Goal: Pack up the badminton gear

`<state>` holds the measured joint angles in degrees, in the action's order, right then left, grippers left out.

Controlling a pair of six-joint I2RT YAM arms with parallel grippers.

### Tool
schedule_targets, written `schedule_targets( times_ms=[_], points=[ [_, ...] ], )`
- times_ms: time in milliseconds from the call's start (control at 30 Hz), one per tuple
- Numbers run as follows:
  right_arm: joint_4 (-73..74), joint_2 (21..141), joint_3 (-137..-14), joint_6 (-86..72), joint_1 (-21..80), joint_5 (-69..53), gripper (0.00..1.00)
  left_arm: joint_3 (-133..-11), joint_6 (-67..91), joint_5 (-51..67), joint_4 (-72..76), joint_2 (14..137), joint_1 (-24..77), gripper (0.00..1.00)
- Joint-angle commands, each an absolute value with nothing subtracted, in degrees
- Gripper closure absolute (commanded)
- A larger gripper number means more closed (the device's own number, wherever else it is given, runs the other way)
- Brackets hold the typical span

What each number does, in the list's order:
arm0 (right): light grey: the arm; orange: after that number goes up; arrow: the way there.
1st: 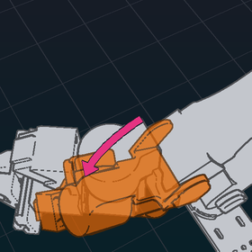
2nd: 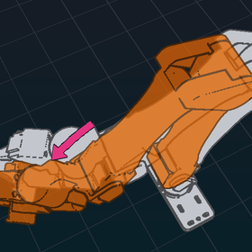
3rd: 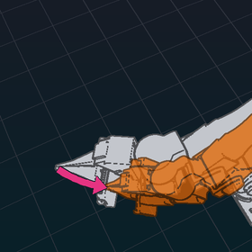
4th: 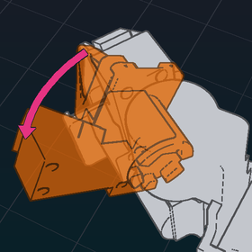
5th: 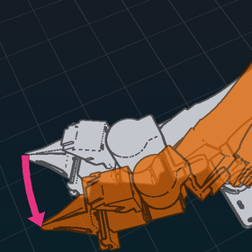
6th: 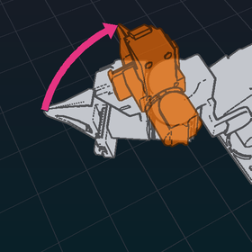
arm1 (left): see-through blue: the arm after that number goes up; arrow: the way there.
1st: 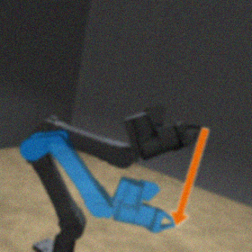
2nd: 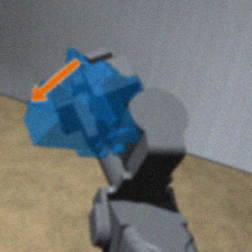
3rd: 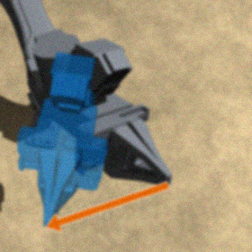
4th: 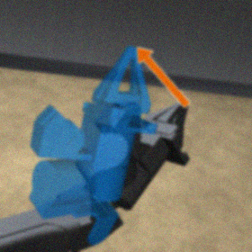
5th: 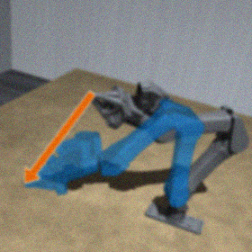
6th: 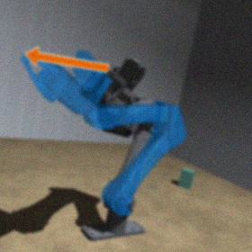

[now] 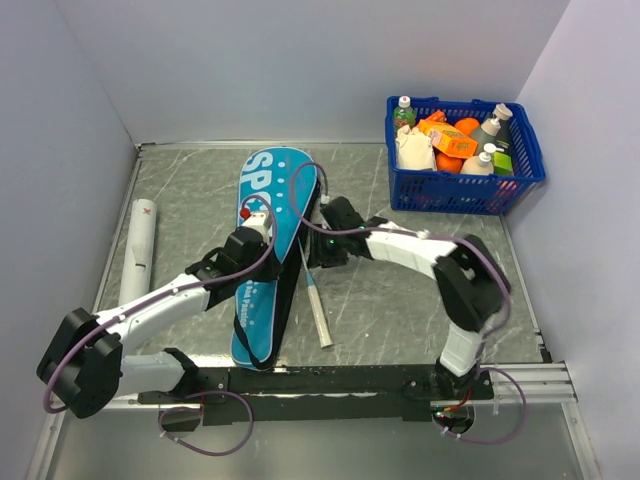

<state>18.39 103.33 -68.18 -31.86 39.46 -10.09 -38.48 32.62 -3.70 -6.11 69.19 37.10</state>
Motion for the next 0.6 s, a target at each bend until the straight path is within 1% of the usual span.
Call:
schedule_targets(
  times_ms=[0, 133, 167, 333, 567],
  points=[
    [15.38, 90.81, -60.66, -32.52, 39.64, -10.11, 0.46, -40.08, 32.96, -3.43, -0.44, 69.34, 37.18, 0.99],
    [14.86, 84.56, -52.15, -34.53, 39.64, -13.17, 0.46, -40.43, 32.96, -3.25, -0.35, 69.87, 37.09, 0.99],
    [13.37, 83.25, -50.64, -34.98, 39.55, -16.92, 0.45, -40.6, 33.13, -3.08, -0.44, 69.79, 37.18, 0.99],
    [7.92, 81.48, -42.03, -38.92, 40.34, -22.23, 0.45, -41.31, 32.87, -3.08, -0.62, 69.35, 37.26, 0.99],
    [1.06, 81.83, -37.44, -43.06, 43.76, -24.08, 0.45, -40.26, 33.49, -2.81, -0.44, 68.47, 37.18, 0.99]
  ],
)
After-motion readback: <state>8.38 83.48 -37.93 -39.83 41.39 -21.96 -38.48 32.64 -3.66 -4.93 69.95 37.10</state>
